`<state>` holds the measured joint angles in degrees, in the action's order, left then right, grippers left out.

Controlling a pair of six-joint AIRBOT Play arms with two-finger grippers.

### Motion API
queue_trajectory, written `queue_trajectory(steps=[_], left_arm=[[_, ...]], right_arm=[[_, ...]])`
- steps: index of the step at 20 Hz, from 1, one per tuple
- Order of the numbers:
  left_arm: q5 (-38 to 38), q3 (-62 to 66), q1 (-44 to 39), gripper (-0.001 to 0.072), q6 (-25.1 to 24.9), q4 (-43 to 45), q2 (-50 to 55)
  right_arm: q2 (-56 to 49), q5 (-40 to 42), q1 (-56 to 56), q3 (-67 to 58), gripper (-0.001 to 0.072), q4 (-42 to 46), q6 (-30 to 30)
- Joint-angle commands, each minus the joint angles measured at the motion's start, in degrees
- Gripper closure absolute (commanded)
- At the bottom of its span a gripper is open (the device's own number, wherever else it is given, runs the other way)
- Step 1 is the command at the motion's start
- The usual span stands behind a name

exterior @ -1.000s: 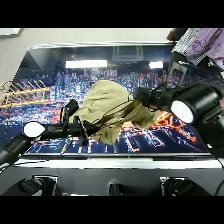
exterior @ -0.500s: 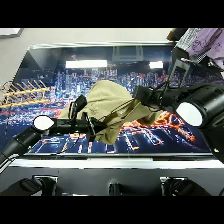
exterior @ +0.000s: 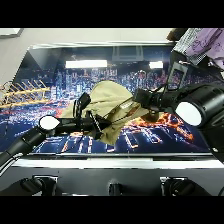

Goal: Fold the clothes and pants, and hang the long-sleeved shirts on hangers.

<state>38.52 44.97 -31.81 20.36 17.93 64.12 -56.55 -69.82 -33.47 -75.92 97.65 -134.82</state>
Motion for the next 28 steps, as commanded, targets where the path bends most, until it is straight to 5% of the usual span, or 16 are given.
queue_trajectory(steps=[1, 7, 11, 13, 14, 16, 20, 23, 28], left_arm=[[-0.87, 0.07, -0.17, 0.0691, -0.02, -2.21, 0.07], [-0.63, 0.07, -0.17, 0.0691, -0.04, -2.80, 0.07], [-0.63, 0.04, -0.17, 0.0691, -0.04, -2.78, 0.07], [-0.63, 0.04, -0.17, 0.0691, -0.04, -2.78, 0.07], [-0.63, 0.04, -0.17, 0.0691, -0.04, -2.78, 0.07], [-0.66, 0.04, -0.17, 0.0690, -0.07, -2.75, 0.07], [-0.66, 0.02, -0.17, 0.0689, -0.09, -2.73, 0.07], [-0.68, 0.02, -0.17, 0.0690, -0.09, -2.73, 0.07], [-0.68, 0.02, -0.17, 0.0689, -0.09, -2.69, 0.07]], right_arm=[[-0.04, -1.22, -0.04, 0.00, 0.0670, 1.70, 0.09], [-0.02, 0.55, -0.04, 0.00, 0.0253, 2.69, 0.09], [0.24, -0.96, 3.67, -3.48, 0.0209, 5.03, -1.46], [0.20, -4.79, 13.84, -8.66, 0.0207, 1.05, 2.49], [-0.17, -6.08, 21.00, -11.23, 0.0207, -5.40, 10.16], [-2.01, -11.74, 33.99, -13.51, 0.0211, -20.70, 34.64], [-7.48, -22.82, 39.10, -13.33, 0.0206, -23.52, 85.53], [-11.04, -17.33, 35.85, -13.35, 0.0156, -25.86, 100.48], [-14.36, -8.37, 28.72, -13.35, 0.0156, -28.13, 114.16]])
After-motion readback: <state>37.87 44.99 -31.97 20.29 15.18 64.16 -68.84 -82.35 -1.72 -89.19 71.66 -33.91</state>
